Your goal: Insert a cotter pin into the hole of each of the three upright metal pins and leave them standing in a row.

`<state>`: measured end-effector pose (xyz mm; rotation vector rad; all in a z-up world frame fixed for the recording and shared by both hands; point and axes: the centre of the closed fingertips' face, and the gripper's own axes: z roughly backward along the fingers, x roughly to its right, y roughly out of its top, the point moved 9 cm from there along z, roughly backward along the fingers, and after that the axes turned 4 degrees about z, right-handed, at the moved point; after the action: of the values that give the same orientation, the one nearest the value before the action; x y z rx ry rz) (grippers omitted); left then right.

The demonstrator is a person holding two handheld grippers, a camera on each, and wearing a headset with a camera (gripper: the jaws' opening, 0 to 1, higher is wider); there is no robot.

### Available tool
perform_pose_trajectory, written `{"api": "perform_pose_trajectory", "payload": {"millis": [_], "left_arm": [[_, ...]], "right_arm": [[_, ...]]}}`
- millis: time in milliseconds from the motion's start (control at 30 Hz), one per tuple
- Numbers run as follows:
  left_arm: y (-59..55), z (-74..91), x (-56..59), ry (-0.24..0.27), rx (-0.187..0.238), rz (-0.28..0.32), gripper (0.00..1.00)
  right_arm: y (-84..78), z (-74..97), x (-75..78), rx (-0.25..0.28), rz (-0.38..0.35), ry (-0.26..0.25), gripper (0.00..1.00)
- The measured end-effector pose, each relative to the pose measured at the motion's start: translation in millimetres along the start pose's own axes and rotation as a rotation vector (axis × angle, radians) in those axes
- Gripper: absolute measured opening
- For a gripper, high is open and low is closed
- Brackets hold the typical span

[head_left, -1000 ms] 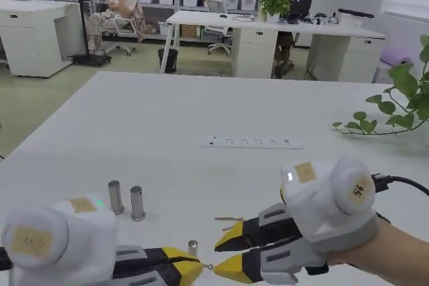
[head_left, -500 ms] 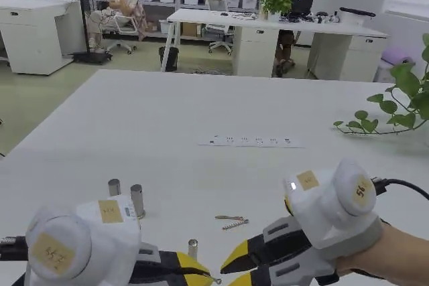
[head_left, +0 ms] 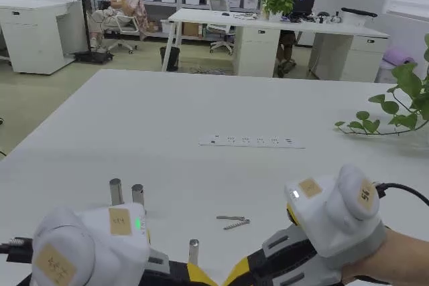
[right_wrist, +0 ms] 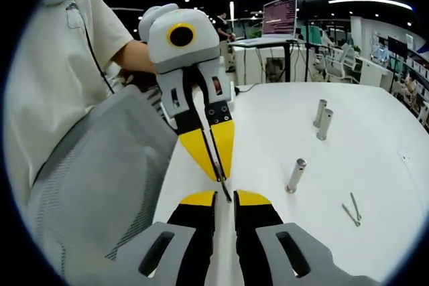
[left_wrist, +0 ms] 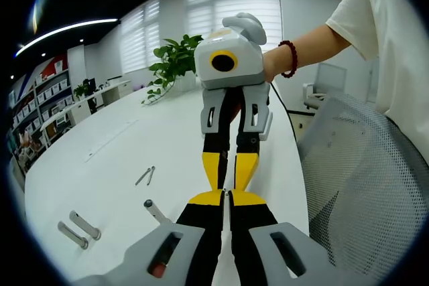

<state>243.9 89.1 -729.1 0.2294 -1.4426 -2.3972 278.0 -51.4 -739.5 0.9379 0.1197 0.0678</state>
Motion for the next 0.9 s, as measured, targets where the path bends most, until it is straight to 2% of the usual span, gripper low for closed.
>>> {"api": "perform_pose_trajectory", "payload": {"millis": [433,900], "left_arm": [[-0.3,1.1,2.4,-0.017,0.001,0.000,0.00],[-4.0,-3.6,3.9,-0.016,-0.006,-0.002,0.00]], "right_arm": [[0.4,-0.9,-2.1,-0.009,0.023,0.019,0.05],[7.4,3.0,-5.3,-0.141,0.140,0.024,0.03]]}}
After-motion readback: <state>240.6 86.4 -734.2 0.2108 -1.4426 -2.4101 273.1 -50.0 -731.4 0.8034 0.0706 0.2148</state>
